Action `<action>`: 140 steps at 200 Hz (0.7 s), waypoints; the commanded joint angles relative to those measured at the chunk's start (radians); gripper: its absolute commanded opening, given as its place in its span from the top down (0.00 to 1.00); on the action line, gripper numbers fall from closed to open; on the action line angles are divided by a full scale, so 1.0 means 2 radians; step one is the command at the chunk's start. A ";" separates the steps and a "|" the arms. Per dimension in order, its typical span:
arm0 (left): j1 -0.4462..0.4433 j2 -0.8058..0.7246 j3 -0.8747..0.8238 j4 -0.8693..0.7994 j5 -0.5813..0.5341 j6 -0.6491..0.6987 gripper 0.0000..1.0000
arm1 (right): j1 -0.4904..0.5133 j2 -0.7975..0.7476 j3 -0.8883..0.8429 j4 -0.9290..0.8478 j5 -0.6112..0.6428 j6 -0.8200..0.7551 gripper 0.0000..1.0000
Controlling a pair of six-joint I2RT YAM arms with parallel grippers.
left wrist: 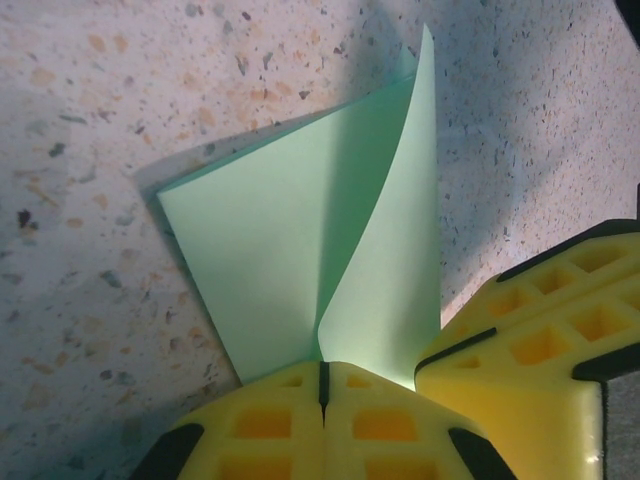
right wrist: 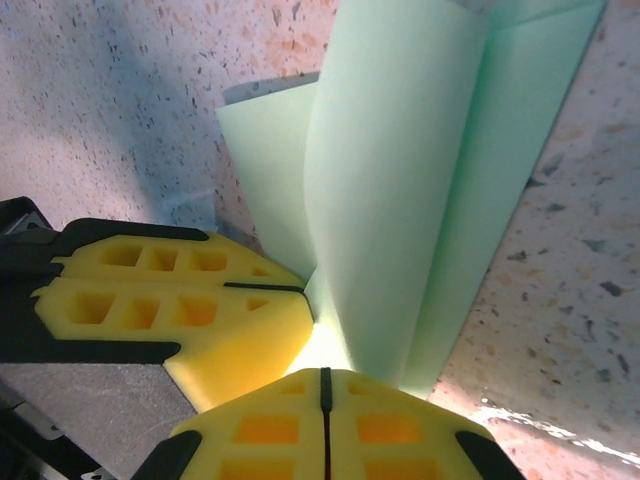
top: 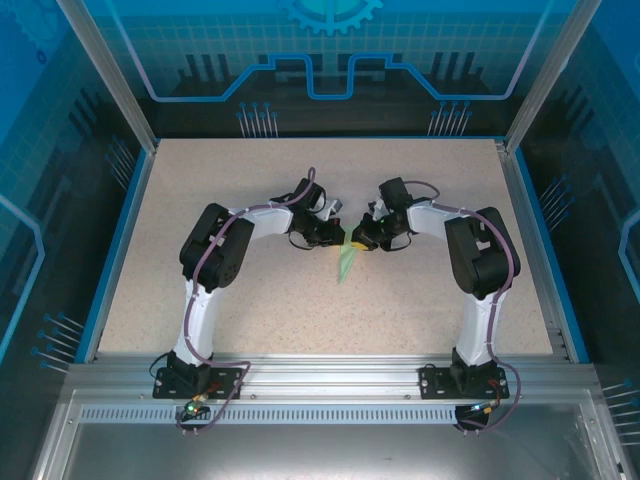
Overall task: Fold a paper plane with a square sheet of paper (fold left side to right side)
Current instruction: Fold the wing for the fifth time at the center of the table.
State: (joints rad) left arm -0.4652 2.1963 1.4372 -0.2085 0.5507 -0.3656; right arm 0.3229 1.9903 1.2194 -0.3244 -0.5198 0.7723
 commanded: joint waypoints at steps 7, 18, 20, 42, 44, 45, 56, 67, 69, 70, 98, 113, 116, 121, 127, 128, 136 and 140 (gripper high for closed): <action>-0.006 0.015 0.001 -0.012 -0.020 0.007 0.98 | 0.010 0.015 0.014 -0.009 0.007 -0.009 0.93; -0.006 0.016 0.002 -0.012 -0.020 0.006 0.98 | 0.010 0.017 0.015 -0.008 0.007 -0.009 0.93; -0.006 0.016 0.002 -0.012 -0.021 0.006 0.98 | 0.010 0.018 0.015 -0.008 0.007 -0.009 0.93; -0.006 0.016 0.002 -0.013 -0.022 0.007 0.99 | 0.010 0.021 0.017 -0.008 0.008 -0.009 0.93; -0.006 0.016 0.002 -0.013 -0.022 0.007 0.98 | 0.010 0.021 0.018 -0.009 0.008 -0.009 0.93; -0.006 0.016 0.002 -0.013 -0.022 0.007 0.99 | 0.010 0.021 0.018 -0.009 0.008 -0.009 0.93; -0.006 0.016 0.002 -0.013 -0.022 0.007 0.99 | 0.011 0.023 0.019 -0.009 0.007 -0.009 0.93; -0.006 0.016 0.002 -0.013 -0.022 0.007 0.99 | 0.011 0.026 0.020 -0.010 0.007 -0.009 0.93; -0.006 0.016 0.002 -0.013 -0.022 0.007 0.99 | 0.011 0.026 0.020 -0.010 0.008 -0.009 0.93; -0.006 0.016 0.002 -0.013 -0.022 0.007 0.99 | 0.011 0.026 0.020 -0.009 0.008 -0.009 0.93; -0.006 0.016 0.002 -0.014 -0.022 0.007 0.99 | 0.011 0.029 0.021 -0.011 0.010 -0.010 0.93; -0.006 0.016 0.002 -0.014 -0.022 0.007 0.99 | 0.012 0.032 0.020 -0.012 0.010 -0.011 0.93; -0.006 0.016 0.002 -0.014 -0.022 0.007 0.99 | 0.012 0.033 0.020 -0.012 0.011 -0.010 0.93; -0.006 0.016 0.002 -0.013 -0.022 0.007 0.99 | 0.011 0.033 0.020 -0.012 0.011 -0.010 0.93; -0.006 0.016 0.002 -0.014 -0.021 0.007 0.99 | 0.012 0.034 0.019 -0.012 0.012 -0.011 0.93; -0.006 0.016 0.002 -0.014 -0.021 0.007 0.99 | 0.012 0.034 0.019 -0.013 0.012 -0.011 0.93; -0.005 0.016 0.002 -0.014 -0.021 0.007 0.99 | 0.012 0.036 0.019 -0.013 0.013 -0.011 0.93; -0.006 0.016 0.002 -0.014 -0.021 0.007 0.99 | 0.012 0.037 0.019 -0.014 0.014 -0.011 0.93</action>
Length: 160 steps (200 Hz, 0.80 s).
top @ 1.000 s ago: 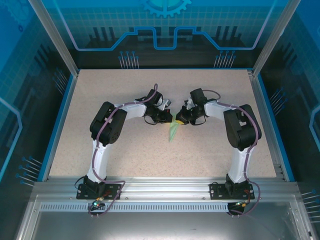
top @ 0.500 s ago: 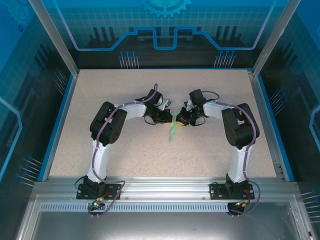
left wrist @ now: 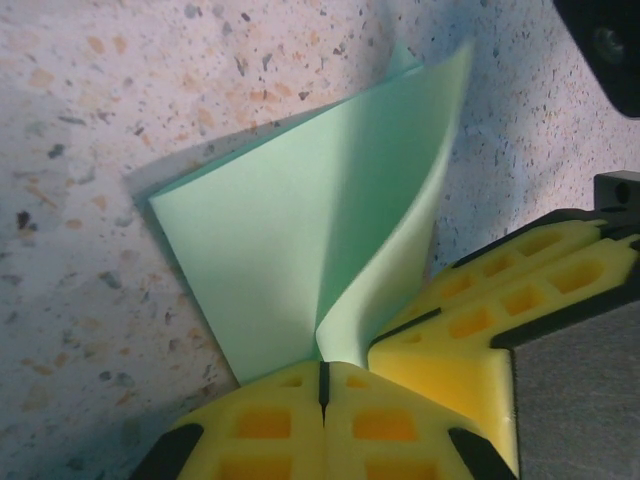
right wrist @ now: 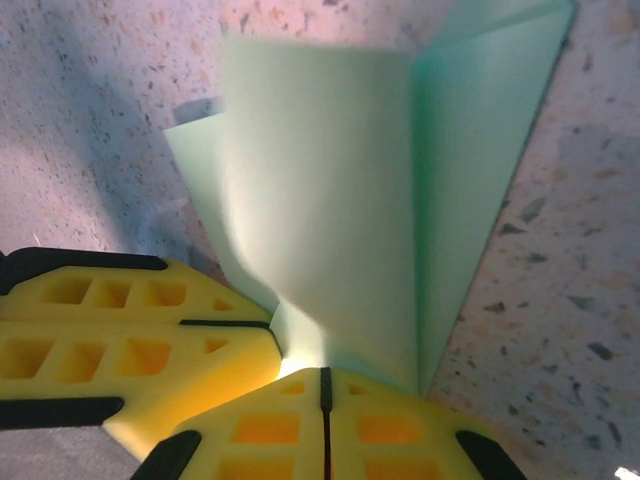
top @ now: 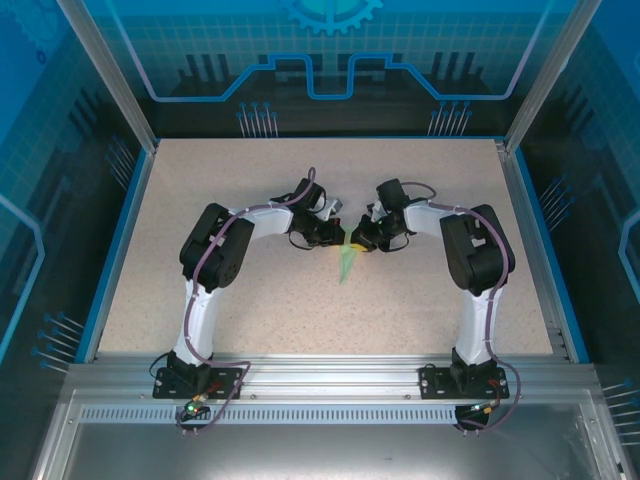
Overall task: Fold a paper plane with a square sheet of paper (fold left side to right side)
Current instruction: Fold the wing for the fifth time at the center of the table.
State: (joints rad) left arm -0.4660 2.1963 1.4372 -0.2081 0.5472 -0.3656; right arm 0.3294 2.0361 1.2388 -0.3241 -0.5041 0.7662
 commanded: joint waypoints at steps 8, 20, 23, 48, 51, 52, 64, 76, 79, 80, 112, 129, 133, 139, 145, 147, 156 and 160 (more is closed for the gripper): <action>-0.006 0.016 0.002 -0.013 -0.019 0.007 0.99 | 0.009 0.016 0.010 -0.017 0.008 -0.008 0.93; -0.005 0.014 0.003 -0.014 -0.018 0.007 0.98 | 0.009 0.020 0.009 -0.019 0.009 -0.009 0.93; -0.005 0.014 0.003 -0.014 -0.019 0.007 0.98 | 0.009 0.021 0.009 -0.021 0.009 -0.009 0.93; -0.005 0.003 0.005 -0.015 -0.015 0.006 0.93 | 0.009 0.027 0.007 -0.032 0.015 -0.010 0.93; -0.004 0.001 0.005 -0.016 -0.015 0.005 0.92 | 0.009 0.027 0.007 -0.032 0.015 -0.010 0.93; -0.005 0.000 0.006 -0.016 -0.015 0.005 0.92 | 0.009 0.027 0.007 -0.033 0.016 -0.010 0.93; -0.003 -0.014 0.006 -0.015 -0.012 0.002 0.85 | 0.009 0.029 0.005 -0.038 0.020 -0.010 0.93; -0.001 -0.031 0.008 -0.017 -0.013 0.002 0.79 | 0.008 0.031 0.002 -0.041 0.022 -0.011 0.93; -0.001 -0.035 0.009 -0.018 -0.013 0.001 0.78 | 0.009 0.031 0.001 -0.041 0.023 -0.010 0.93; -0.001 -0.036 0.009 -0.018 -0.013 0.002 0.77 | 0.009 0.031 0.001 -0.041 0.023 -0.010 0.93; 0.009 -0.088 0.003 -0.034 -0.022 0.006 0.63 | 0.007 0.031 -0.006 -0.038 0.025 -0.010 0.93; 0.009 -0.123 -0.024 -0.029 -0.021 0.004 0.63 | 0.006 0.031 -0.006 -0.036 0.024 -0.009 0.93; 0.008 -0.129 -0.033 -0.027 -0.019 0.001 0.63 | 0.007 0.031 -0.006 -0.036 0.024 -0.009 0.93; 0.006 -0.143 -0.048 -0.019 -0.011 -0.006 0.64 | 0.007 0.031 -0.006 -0.035 0.024 -0.009 0.93; 0.001 -0.154 -0.066 -0.009 -0.003 -0.013 0.66 | 0.007 0.032 -0.006 -0.035 0.024 -0.009 0.93; 0.000 -0.158 -0.072 -0.006 -0.002 -0.016 0.66 | 0.006 0.032 -0.005 -0.035 0.024 -0.009 0.93; -0.009 -0.172 -0.097 0.005 0.005 -0.025 0.68 | 0.007 0.033 -0.005 -0.033 0.022 -0.008 0.93; -0.014 -0.179 -0.107 0.009 0.008 -0.029 0.68 | 0.007 0.033 -0.006 -0.033 0.022 -0.008 0.93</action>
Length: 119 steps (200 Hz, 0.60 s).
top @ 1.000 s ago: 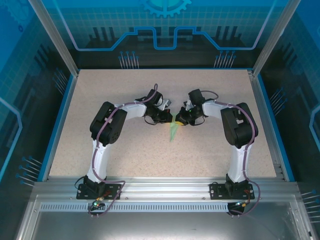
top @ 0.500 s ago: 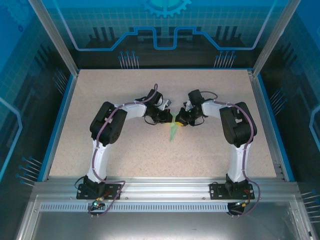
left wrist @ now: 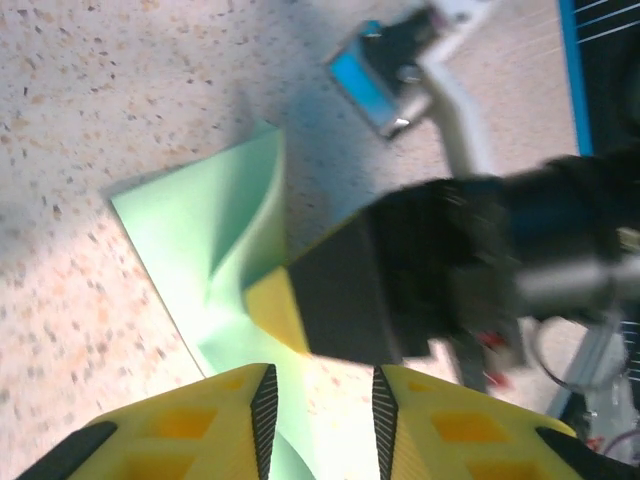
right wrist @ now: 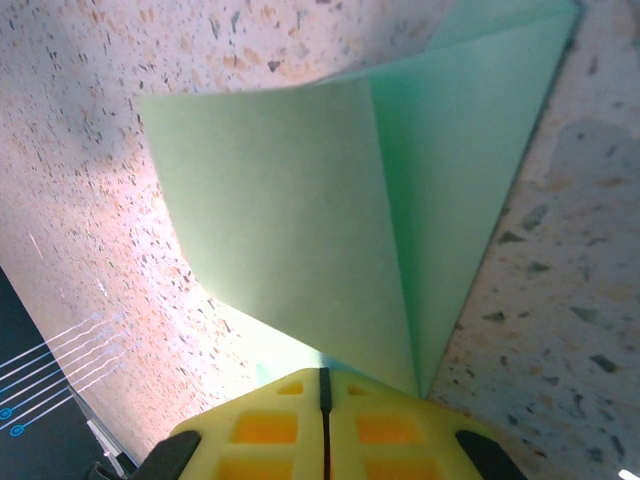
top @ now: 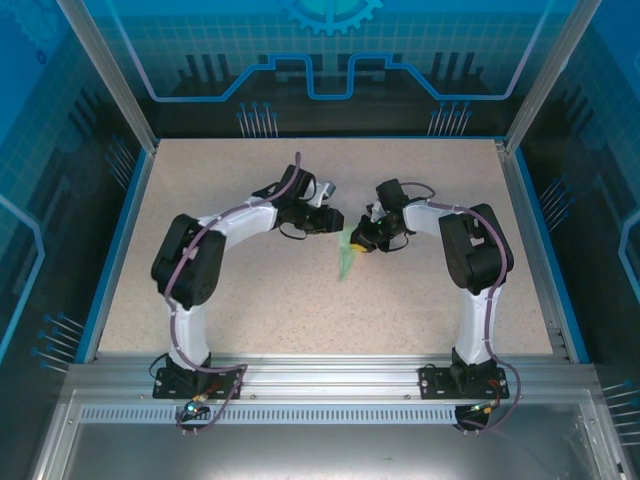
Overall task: Fold a paper plane with a square sheet of paper (fold left side to right side)
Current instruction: Fold the wing for the fifth time at the center of the table.
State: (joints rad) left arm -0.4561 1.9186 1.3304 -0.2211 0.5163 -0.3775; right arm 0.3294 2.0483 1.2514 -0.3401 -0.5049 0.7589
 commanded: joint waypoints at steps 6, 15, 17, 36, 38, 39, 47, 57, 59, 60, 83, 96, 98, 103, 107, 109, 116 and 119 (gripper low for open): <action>-0.027 -0.047 -0.065 0.025 0.028 -0.030 0.68 | 0.007 0.027 -0.012 -0.024 0.022 -0.005 0.93; -0.038 -0.054 -0.084 0.040 0.040 -0.045 0.69 | 0.007 0.027 -0.012 -0.023 0.021 -0.005 0.93; -0.040 -0.055 -0.089 0.046 0.043 -0.049 0.69 | 0.007 0.027 -0.012 -0.023 0.021 -0.005 0.93; -0.064 -0.057 -0.110 0.086 0.055 -0.080 0.70 | 0.007 0.028 -0.011 -0.024 0.020 -0.006 0.93; -0.066 -0.057 -0.110 0.086 0.055 -0.081 0.70 | 0.007 0.029 -0.011 -0.024 0.020 -0.006 0.93; -0.067 -0.056 -0.110 0.087 0.055 -0.082 0.70 | 0.007 0.029 -0.011 -0.024 0.020 -0.006 0.93; -0.076 -0.052 -0.107 0.087 0.054 -0.084 0.70 | 0.007 0.029 -0.010 -0.025 0.020 -0.006 0.93; -0.083 -0.044 -0.104 0.089 0.054 -0.086 0.70 | 0.007 0.029 -0.010 -0.024 0.020 -0.007 0.93; -0.084 -0.042 -0.103 0.089 0.053 -0.086 0.70 | 0.007 0.029 -0.010 -0.023 0.020 -0.006 0.93; -0.084 -0.041 -0.102 0.089 0.053 -0.086 0.70 | 0.007 0.029 -0.010 -0.023 0.020 -0.006 0.93; -0.085 -0.021 -0.092 0.083 0.042 -0.081 0.70 | 0.007 0.029 -0.009 -0.024 0.018 -0.006 0.93; -0.085 -0.008 -0.084 0.076 0.039 -0.076 0.70 | 0.007 0.027 -0.010 -0.024 0.020 -0.006 0.93; -0.085 -0.006 -0.082 0.074 0.039 -0.075 0.70 | 0.008 0.027 -0.010 -0.024 0.020 -0.006 0.93; -0.085 -0.001 -0.080 0.069 0.038 -0.073 0.69 | 0.007 0.027 -0.010 -0.025 0.020 -0.006 0.93; -0.085 0.003 -0.077 0.068 0.038 -0.072 0.69 | 0.007 0.027 -0.010 -0.026 0.020 -0.006 0.93; -0.085 0.005 -0.077 0.068 0.037 -0.072 0.69 | 0.007 0.027 -0.010 -0.026 0.020 -0.006 0.93; -0.085 0.011 -0.075 0.065 0.037 -0.071 0.69 | 0.008 0.027 -0.010 -0.025 0.020 -0.006 0.93; -0.085 0.013 -0.074 0.064 0.036 -0.071 0.69 | 0.007 0.027 -0.010 -0.025 0.020 -0.006 0.93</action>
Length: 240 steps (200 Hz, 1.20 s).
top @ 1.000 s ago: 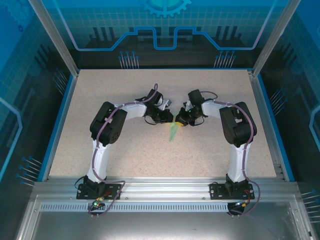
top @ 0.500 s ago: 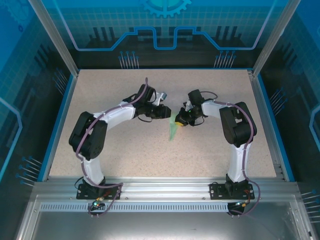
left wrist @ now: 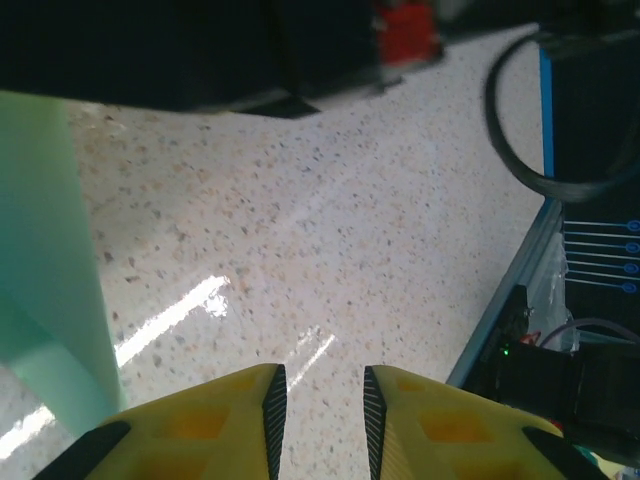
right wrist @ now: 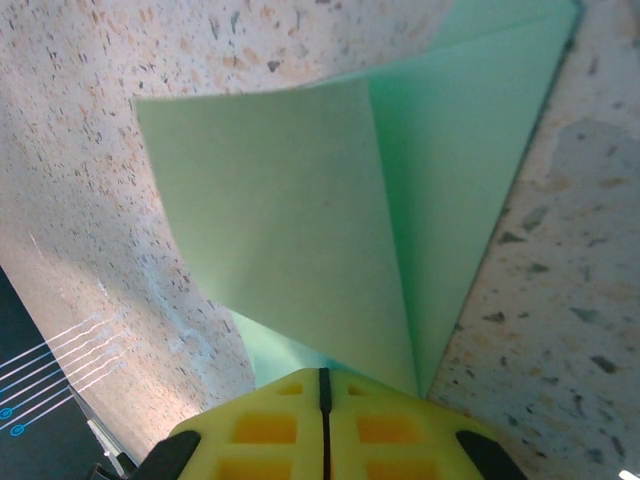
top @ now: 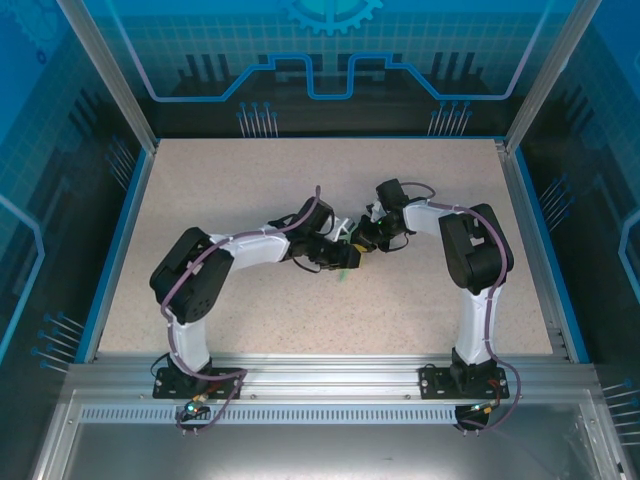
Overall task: Fold a paper plane with a square sheet of paper (fold left side to right side)
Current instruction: Fold the wing for the fifth time at the center of the table.
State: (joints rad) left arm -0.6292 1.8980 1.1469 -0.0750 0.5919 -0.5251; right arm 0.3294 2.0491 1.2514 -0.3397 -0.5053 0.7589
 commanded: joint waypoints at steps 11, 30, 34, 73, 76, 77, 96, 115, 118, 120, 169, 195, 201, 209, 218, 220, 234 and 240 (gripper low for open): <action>0.002 0.029 0.018 -0.012 -0.006 0.003 0.69 | 0.007 0.027 -0.010 -0.025 0.020 -0.006 0.93; 0.002 0.035 0.016 -0.021 -0.018 0.006 0.70 | 0.007 0.027 -0.011 -0.025 0.020 -0.006 0.93; 0.002 0.036 0.015 -0.022 -0.019 0.006 0.70 | 0.007 0.027 -0.011 -0.025 0.020 -0.007 0.93; 0.002 0.039 0.000 -0.016 -0.018 0.002 0.71 | 0.007 0.028 -0.011 -0.024 0.020 -0.007 0.93; 0.001 0.039 0.000 -0.016 -0.017 0.002 0.71 | 0.007 0.028 -0.011 -0.025 0.020 -0.007 0.93; 0.001 0.039 -0.001 -0.016 -0.017 0.003 0.71 | 0.007 0.028 -0.011 -0.024 0.020 -0.007 0.93; 0.002 0.041 -0.007 -0.014 -0.017 0.001 0.71 | 0.007 0.029 -0.011 -0.024 0.021 -0.007 0.93; 0.002 0.043 -0.012 -0.014 -0.019 0.001 0.71 | 0.007 0.029 -0.012 -0.024 0.021 -0.007 0.93; 0.002 0.044 -0.012 -0.014 -0.018 0.002 0.71 | 0.007 0.029 -0.011 -0.024 0.021 -0.007 0.93; 0.002 0.044 -0.012 -0.015 -0.018 0.002 0.71 | 0.007 0.029 -0.012 -0.024 0.021 -0.007 0.93; 0.001 0.049 -0.015 -0.028 -0.016 0.004 0.72 | 0.008 0.029 -0.011 -0.025 0.021 -0.007 0.93; 0.001 0.050 -0.022 -0.031 -0.018 0.005 0.74 | 0.008 0.028 -0.010 -0.026 0.022 -0.007 0.93; 0.002 0.050 -0.023 -0.032 -0.018 0.005 0.74 | 0.007 0.028 -0.011 -0.025 0.022 -0.007 0.93; 0.002 0.051 -0.023 -0.034 -0.018 0.005 0.74 | 0.007 0.028 -0.010 -0.026 0.021 -0.007 0.93; 0.002 0.052 -0.024 -0.037 -0.017 0.007 0.74 | 0.007 0.028 -0.010 -0.027 0.022 -0.007 0.93; 0.001 0.052 -0.024 -0.038 -0.017 0.006 0.74 | 0.007 0.028 -0.010 -0.027 0.022 -0.007 0.93; 0.001 0.052 -0.028 -0.040 -0.019 0.009 0.74 | 0.007 0.028 -0.009 -0.028 0.022 -0.007 0.93; 0.002 0.052 -0.029 -0.042 -0.020 0.010 0.74 | 0.007 0.027 -0.009 -0.028 0.023 -0.007 0.93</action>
State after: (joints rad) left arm -0.6292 1.9781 1.1149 -0.0998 0.5652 -0.5236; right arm 0.3294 2.0491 1.2514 -0.3397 -0.5056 0.7586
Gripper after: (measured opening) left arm 0.257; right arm 0.074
